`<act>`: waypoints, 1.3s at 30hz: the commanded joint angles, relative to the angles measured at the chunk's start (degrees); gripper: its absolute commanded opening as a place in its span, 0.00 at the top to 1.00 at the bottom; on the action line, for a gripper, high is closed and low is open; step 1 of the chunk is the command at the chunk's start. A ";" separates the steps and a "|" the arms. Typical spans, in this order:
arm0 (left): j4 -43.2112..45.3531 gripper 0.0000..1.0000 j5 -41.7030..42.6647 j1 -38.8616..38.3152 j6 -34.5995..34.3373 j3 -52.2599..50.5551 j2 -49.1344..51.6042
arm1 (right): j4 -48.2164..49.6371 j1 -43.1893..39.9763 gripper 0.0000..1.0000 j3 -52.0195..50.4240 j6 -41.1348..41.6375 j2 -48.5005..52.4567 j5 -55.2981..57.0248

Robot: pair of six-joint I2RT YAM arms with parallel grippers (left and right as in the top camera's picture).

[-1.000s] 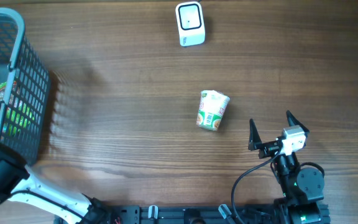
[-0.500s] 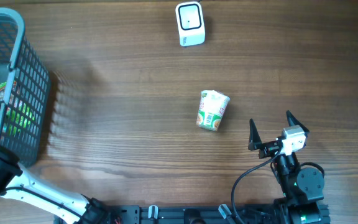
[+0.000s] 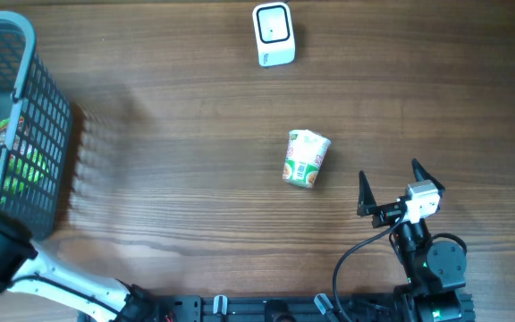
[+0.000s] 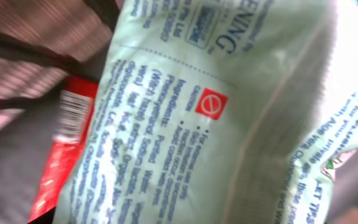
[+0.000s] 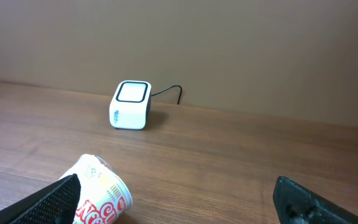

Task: Scan the item barcode
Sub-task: 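Reach the left gripper into the basket and grasp the mint-green packet, then place the mint-green packet beside the noodle cup and release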

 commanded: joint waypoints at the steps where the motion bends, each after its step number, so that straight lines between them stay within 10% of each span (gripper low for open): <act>1: 1.31 0.37 5.68 0.35 -4.70 5.35 -11.41 | 0.15 -0.28 0.00 -0.07 -0.09 -0.31 -0.33; 7: 2.56 0.41 19.91 -2.19 -20.90 5.90 -30.32 | 0.15 -0.28 0.00 -0.07 -0.09 -0.31 -0.33; 14: -7.89 0.43 20.44 -29.92 -21.27 5.90 -40.35 | 0.15 -0.28 0.00 -0.07 -0.09 -0.31 -0.33; 24: -22.14 0.44 2.05 -69.51 -20.20 4.37 -24.06 | 0.15 -0.28 0.00 -0.07 -0.07 -0.31 -0.33; 34: -0.04 0.43 2.10 -82.93 -24.33 -13.88 -2.56 | 0.15 -0.28 0.00 -0.07 -0.09 -0.31 -0.33; 36: 1.53 0.40 2.10 -83.60 -24.30 -14.10 -1.09 | 0.15 -0.28 0.00 -0.07 -0.09 -0.31 -0.33; 37: 1.62 0.00 2.10 -83.58 -24.28 -14.10 -1.09 | 0.15 -0.28 0.00 -0.07 -0.09 -0.31 -0.33; 39: 1.51 0.00 2.14 -83.23 -24.26 -14.08 -1.38 | 0.15 -0.28 0.00 -0.07 -0.09 -0.31 -0.33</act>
